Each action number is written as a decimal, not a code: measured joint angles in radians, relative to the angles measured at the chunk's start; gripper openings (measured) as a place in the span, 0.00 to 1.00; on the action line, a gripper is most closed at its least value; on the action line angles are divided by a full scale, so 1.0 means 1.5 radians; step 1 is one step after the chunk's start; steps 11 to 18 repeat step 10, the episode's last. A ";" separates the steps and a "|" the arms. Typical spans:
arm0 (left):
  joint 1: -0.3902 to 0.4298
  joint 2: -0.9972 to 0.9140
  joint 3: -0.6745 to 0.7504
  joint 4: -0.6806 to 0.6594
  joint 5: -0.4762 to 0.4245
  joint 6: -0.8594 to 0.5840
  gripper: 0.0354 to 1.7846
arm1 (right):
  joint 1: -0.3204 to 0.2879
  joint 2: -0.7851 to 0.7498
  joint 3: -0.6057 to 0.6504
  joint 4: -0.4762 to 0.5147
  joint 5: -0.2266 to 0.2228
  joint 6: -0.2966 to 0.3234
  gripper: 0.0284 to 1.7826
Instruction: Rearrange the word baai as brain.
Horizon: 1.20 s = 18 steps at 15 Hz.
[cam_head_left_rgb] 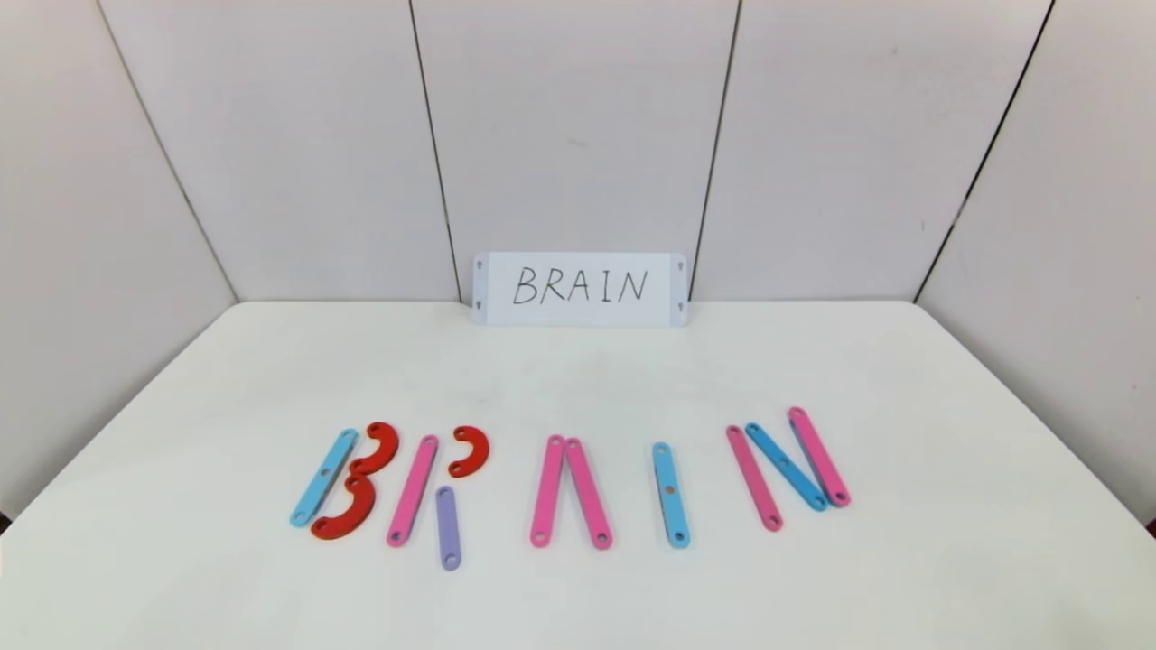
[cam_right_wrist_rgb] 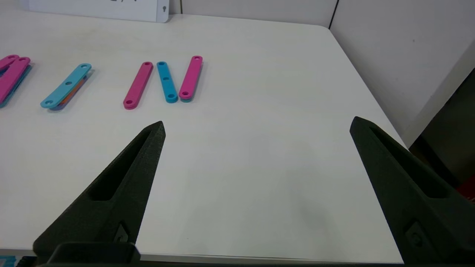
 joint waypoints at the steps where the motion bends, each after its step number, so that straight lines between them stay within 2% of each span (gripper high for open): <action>1: 0.000 0.000 0.000 0.000 0.000 -0.001 0.98 | 0.000 0.000 0.000 0.000 -0.001 0.003 0.98; 6: 0.000 0.000 0.000 0.000 0.000 0.002 0.98 | 0.000 0.000 0.000 0.001 -0.004 0.019 0.98; 18: 0.000 0.000 0.000 0.001 0.002 -0.010 0.98 | 0.000 0.000 0.000 0.000 -0.004 0.021 0.98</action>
